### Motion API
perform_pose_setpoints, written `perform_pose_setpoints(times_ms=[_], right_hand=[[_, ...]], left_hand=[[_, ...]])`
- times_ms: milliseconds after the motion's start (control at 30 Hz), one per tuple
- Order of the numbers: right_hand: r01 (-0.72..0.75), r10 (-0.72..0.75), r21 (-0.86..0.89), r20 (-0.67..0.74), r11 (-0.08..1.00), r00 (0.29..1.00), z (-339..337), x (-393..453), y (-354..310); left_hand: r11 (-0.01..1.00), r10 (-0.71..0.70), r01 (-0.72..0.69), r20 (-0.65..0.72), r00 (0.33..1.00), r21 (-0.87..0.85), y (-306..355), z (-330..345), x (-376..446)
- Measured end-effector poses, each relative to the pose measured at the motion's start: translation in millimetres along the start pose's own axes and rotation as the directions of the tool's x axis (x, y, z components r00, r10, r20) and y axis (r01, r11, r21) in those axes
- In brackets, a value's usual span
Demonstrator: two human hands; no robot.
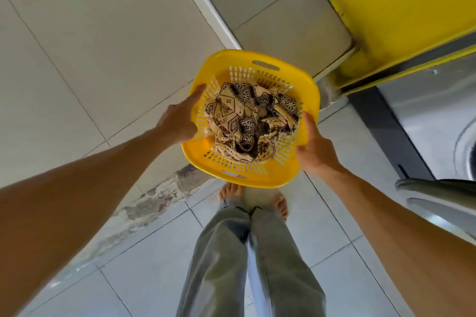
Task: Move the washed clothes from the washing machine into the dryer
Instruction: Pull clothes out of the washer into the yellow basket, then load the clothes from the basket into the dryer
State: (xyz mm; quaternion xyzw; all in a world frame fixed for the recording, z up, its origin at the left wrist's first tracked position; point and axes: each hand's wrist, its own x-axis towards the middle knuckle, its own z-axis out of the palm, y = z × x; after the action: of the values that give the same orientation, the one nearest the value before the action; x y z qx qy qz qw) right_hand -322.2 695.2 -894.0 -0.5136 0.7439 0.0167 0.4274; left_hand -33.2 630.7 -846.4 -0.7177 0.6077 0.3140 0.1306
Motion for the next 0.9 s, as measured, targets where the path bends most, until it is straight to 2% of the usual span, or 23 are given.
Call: perform_pose_setpoints(times_ms=[133,333,500,600,667,733,900], right_hand=[[0.003,-0.004,-0.030,-0.014,1.000,1.000,6.5,4.4,-9.1],[0.003,-0.004,0.032,0.048,0.999,0.999,1.2,-7.4,0.7],[0.020,-0.014,-0.154,0.043,0.988,0.999,-58.9,-34.8,12.1],[0.000,-0.015,-0.388,-0.034,0.922,0.999,-111.9,-55.2,28.4],[-0.085,0.047,-0.468,-0.092,0.880,0.995,-144.9,-68.7,42.2],[-0.193,0.155,-0.470,-0.119,0.861,0.981,-166.1,-79.1,49.7],[-0.297,0.338,-0.434,0.018,0.851,0.941,-162.2,-96.1,46.4]], left_hand=[[1.000,0.010,-0.010,0.009,1.000,0.005,-4.9,2.6,11.7],[1.000,-0.009,0.008,-0.084,0.996,-0.008,5.8,0.5,8.0],[0.997,0.083,-0.080,-0.191,0.978,0.021,28.7,3.4,-19.3],[0.986,0.160,-0.164,-0.157,0.974,-0.010,60.2,8.3,-43.1],[0.972,0.227,-0.233,-0.115,0.967,-0.038,86.4,13.1,-60.0],[0.950,0.299,-0.305,-0.100,0.949,-0.059,110.1,17.3,-76.2],[0.920,0.379,-0.380,-0.030,0.925,-0.092,152.3,39.0,-106.3]])
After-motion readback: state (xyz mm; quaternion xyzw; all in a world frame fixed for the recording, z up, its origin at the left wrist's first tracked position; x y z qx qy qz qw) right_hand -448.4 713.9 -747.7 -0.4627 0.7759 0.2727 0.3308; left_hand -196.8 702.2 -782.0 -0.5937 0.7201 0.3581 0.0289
